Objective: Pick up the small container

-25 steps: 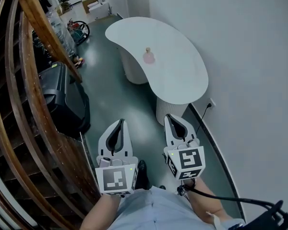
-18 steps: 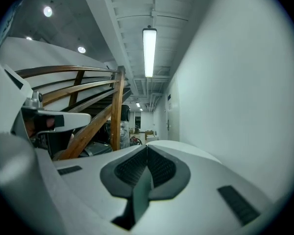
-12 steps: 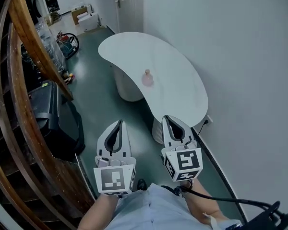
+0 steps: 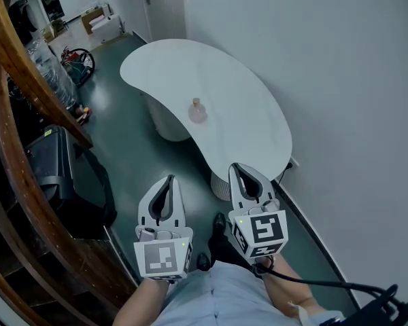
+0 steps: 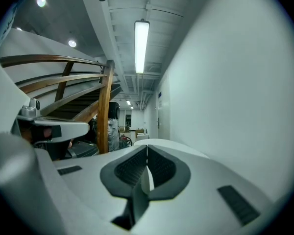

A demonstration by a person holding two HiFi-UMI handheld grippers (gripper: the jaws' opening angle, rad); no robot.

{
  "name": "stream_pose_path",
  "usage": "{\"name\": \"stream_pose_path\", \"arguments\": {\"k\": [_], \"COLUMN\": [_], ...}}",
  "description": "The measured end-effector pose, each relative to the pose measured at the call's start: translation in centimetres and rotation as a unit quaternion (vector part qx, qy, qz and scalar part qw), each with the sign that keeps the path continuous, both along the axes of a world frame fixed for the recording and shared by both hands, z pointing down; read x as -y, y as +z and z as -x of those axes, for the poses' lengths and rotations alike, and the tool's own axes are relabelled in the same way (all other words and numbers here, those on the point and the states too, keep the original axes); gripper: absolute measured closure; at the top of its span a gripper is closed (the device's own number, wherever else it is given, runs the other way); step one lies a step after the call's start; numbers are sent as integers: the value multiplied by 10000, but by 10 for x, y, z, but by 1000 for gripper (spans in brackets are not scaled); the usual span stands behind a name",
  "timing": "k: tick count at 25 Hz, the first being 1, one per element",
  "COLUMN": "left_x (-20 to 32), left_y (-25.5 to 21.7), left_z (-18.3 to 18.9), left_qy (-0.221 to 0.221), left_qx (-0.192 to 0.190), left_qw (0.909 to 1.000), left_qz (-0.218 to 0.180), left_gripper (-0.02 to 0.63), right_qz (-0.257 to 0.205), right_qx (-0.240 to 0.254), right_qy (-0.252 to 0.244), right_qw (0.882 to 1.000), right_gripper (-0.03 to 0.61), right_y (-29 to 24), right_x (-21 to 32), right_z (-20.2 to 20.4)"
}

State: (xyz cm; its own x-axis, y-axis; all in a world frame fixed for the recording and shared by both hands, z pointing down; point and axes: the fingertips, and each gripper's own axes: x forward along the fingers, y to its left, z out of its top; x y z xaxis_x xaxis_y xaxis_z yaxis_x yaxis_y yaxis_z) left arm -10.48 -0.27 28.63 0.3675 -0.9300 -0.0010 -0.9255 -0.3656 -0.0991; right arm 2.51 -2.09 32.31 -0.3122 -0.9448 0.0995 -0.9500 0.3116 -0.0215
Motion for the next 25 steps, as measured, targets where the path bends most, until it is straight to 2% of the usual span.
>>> {"name": "stream_pose_path", "arguments": {"k": [9, 15, 20, 25], "left_x": [76, 130, 160, 177], "left_y": [1, -18, -24, -27], "left_z": [-14, -22, -26, -22], "left_qy": [-1, -231, -312, -504], "left_qx": [160, 298, 353, 393], "left_qw": [9999, 9993, 9988, 9979], "left_qz": [62, 82, -107, -125], "left_gripper": [615, 615, 615, 615], "right_qz": [84, 26, -46, -48], "right_qx": [95, 191, 237, 272], "right_qy": [-77, -310, -561, -771], "right_qw": [9999, 9993, 9981, 9966], "right_gripper": [577, 577, 577, 577], "right_y": [8, -4, -9, -8], "right_x": [76, 138, 176, 199], "right_z": [-8, -8, -5, -1]}}
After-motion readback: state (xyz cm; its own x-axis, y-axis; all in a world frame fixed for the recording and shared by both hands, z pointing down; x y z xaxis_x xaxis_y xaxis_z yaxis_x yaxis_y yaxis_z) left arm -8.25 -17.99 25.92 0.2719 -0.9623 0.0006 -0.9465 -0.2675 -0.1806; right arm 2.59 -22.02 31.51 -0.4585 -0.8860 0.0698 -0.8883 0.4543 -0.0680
